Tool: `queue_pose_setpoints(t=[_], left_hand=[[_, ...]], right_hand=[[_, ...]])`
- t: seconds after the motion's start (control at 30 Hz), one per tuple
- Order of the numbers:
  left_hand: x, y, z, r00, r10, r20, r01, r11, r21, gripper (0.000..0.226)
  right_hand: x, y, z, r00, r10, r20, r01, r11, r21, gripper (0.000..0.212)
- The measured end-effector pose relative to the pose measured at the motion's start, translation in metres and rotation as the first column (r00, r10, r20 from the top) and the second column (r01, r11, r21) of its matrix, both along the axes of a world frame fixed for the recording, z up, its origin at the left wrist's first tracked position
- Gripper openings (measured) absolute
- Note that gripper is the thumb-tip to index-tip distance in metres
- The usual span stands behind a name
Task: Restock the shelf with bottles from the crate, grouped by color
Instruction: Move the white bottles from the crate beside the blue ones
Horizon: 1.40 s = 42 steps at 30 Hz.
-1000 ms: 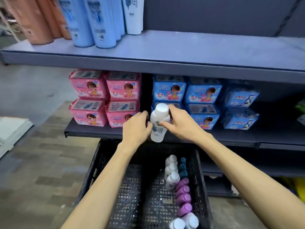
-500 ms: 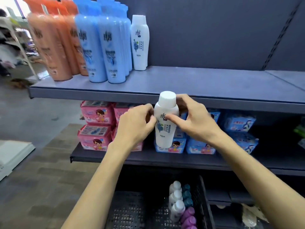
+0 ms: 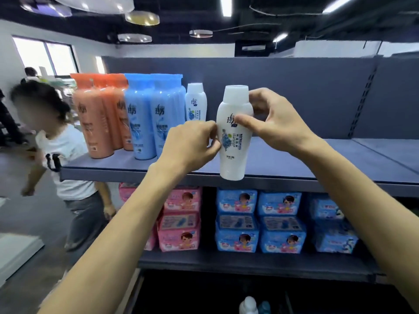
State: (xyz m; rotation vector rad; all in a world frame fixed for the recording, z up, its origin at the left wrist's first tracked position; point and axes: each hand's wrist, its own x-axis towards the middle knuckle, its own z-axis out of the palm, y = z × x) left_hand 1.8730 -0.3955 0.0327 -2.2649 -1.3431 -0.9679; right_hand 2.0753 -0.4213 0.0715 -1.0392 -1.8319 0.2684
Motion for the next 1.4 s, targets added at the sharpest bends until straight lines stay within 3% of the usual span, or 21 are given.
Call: queue_pose_setpoints(t=[0.23, 0.73, 0.93, 1.13, 1.3, 1.4], left_hand=[[-0.001, 0.017, 0.023, 0.996, 0.065, -0.065, -0.064, 0.998, 0.011, 0.013], [-0.008, 0.033, 0.019, 0.996, 0.074, -0.042, -0.073, 0.997, 0.031, 0.013], [-0.006, 0.037, 0.007, 0.997, 0.058, -0.042, -0.058, 0.998, 0.001, 0.011], [-0.011, 0.045, -0.006, 0.998, 0.061, -0.034, -0.061, 0.998, -0.008, 0.010], [-0.018, 0.054, -0.018, 0.997, 0.071, -0.039, -0.072, 0.997, -0.019, 0.011], [-0.023, 0.059, -0.025, 0.995, 0.082, -0.052, -0.083, 0.996, -0.023, 0.017]], right_hand=[[-0.005, 0.028, 0.011, 0.997, -0.052, 0.048, 0.052, 0.999, -0.004, 0.043], [-0.008, 0.074, -0.007, 0.999, -0.026, 0.028, 0.028, 0.997, -0.066, 0.038], [-0.004, 0.071, -0.012, 0.985, -0.070, 0.160, 0.090, 0.989, -0.121, 0.041], [0.000, 0.070, -0.060, 0.959, -0.056, 0.279, 0.125, 0.964, -0.235, 0.054], [-0.003, 0.073, -0.073, 0.979, -0.115, 0.168, 0.157, 0.951, -0.266, 0.048], [-0.008, 0.077, -0.071, 0.968, -0.150, 0.203, 0.198, 0.949, -0.246, 0.041]])
